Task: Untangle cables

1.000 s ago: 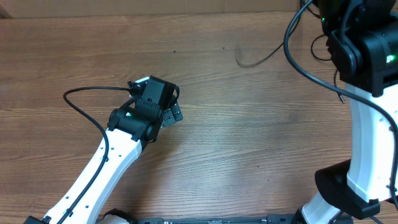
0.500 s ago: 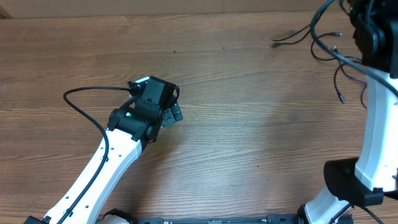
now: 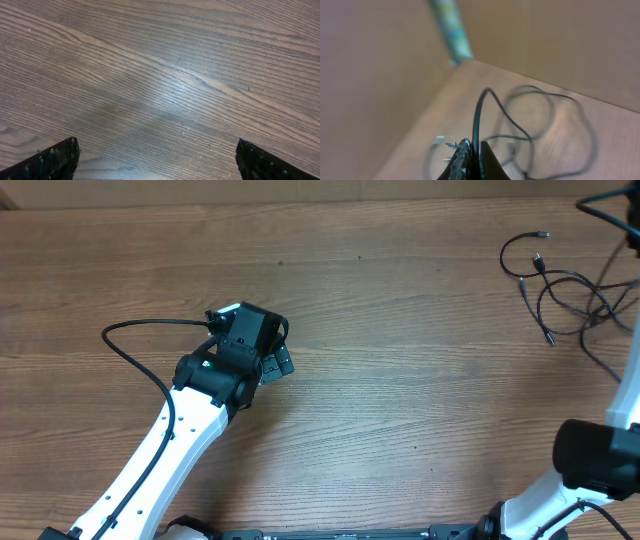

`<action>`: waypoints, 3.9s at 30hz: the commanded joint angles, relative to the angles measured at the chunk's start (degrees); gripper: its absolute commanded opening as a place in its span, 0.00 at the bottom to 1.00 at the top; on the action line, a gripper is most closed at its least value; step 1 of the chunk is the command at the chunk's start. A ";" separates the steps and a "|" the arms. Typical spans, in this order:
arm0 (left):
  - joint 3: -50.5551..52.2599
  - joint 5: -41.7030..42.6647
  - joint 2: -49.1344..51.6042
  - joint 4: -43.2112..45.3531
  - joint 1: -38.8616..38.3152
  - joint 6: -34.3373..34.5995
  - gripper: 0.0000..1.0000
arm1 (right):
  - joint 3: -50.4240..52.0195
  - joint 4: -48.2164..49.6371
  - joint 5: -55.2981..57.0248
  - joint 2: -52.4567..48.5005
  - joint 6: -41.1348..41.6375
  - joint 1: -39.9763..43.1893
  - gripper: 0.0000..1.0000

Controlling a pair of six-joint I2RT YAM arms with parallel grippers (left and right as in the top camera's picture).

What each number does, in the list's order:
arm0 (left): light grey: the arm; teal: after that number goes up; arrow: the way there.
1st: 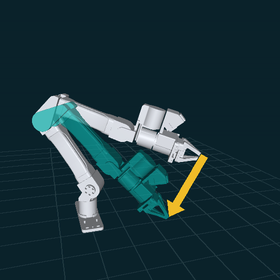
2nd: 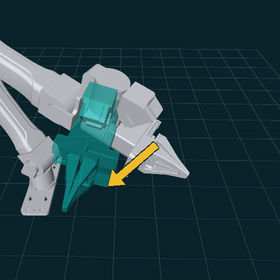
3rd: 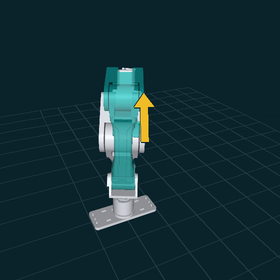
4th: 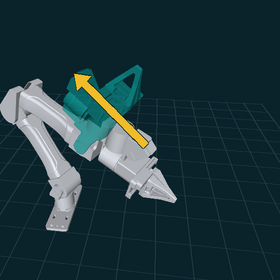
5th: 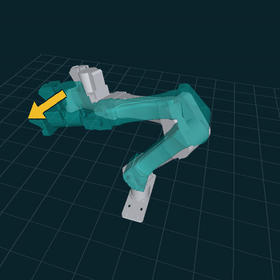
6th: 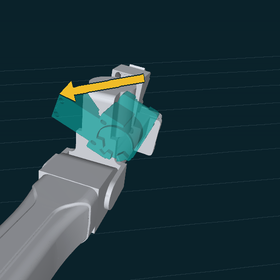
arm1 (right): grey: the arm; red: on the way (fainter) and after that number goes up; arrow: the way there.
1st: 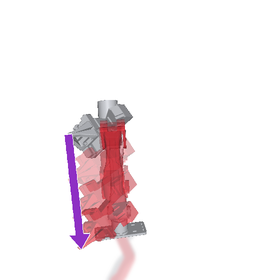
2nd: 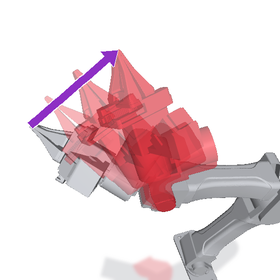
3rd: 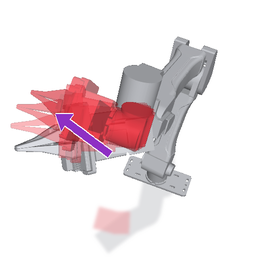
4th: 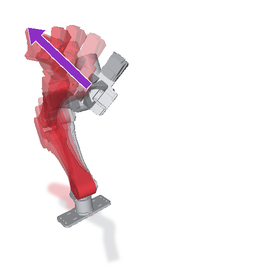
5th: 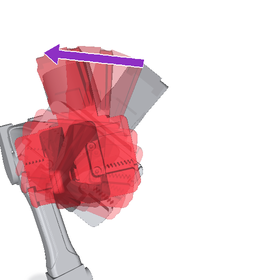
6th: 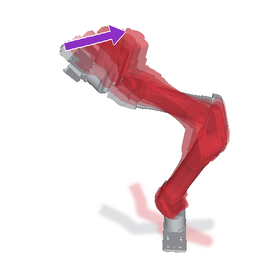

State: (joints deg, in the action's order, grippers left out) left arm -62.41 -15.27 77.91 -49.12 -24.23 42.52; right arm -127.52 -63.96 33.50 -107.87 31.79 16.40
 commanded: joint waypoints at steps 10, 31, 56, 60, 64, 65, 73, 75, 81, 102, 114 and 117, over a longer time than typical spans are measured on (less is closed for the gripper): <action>-1.05 -0.76 0.00 0.07 0.22 0.79 1.00 | 13.46 5.81 -2.84 0.09 -0.13 14.19 0.04; -1.05 -0.76 0.00 0.07 0.22 0.79 1.00 | 16.15 7.63 -23.80 0.04 -2.25 23.74 1.00; -1.05 -0.76 0.00 0.07 0.22 0.79 1.00 | 16.15 5.38 -44.74 0.04 -30.36 -17.81 1.00; -1.05 -0.76 0.00 0.07 0.22 0.79 0.99 | 16.15 5.33 -44.74 0.04 -30.36 -19.08 1.00; -1.05 -0.79 0.00 0.07 0.22 0.79 1.00 | 16.15 5.35 -44.72 0.04 -30.36 -19.06 1.00; -1.05 -0.76 0.00 0.07 0.22 0.76 1.00 | 16.15 5.35 -44.72 0.04 -30.36 -19.06 1.00; -1.05 -0.79 0.00 0.07 0.22 0.79 0.99 | 16.15 5.35 -44.72 0.04 -30.38 -19.06 1.00; -1.05 -0.76 0.00 0.07 0.22 0.79 1.00 | 16.15 5.35 -44.72 0.04 -30.36 -19.06 1.00; -1.05 -0.76 0.00 0.07 0.22 0.79 1.00 | 16.15 5.35 -44.72 0.04 -30.36 -19.06 1.00; -1.03 0.48 -0.02 -0.37 0.22 0.79 1.00 | 16.15 5.35 -44.72 0.04 -30.36 -19.06 1.00; 12.72 7.15 -6.03 27.12 0.22 -10.34 0.99 | 16.15 5.35 -44.72 0.04 -30.36 -19.06 1.00; 21.46 9.40 -10.34 40.59 0.22 -12.61 1.00 | 16.15 5.35 -44.72 0.04 -30.36 -19.06 1.00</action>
State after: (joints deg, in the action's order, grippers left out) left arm -46.81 -9.39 71.79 -13.58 -24.23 34.35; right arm -111.72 -58.72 -11.33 -107.96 1.67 -2.66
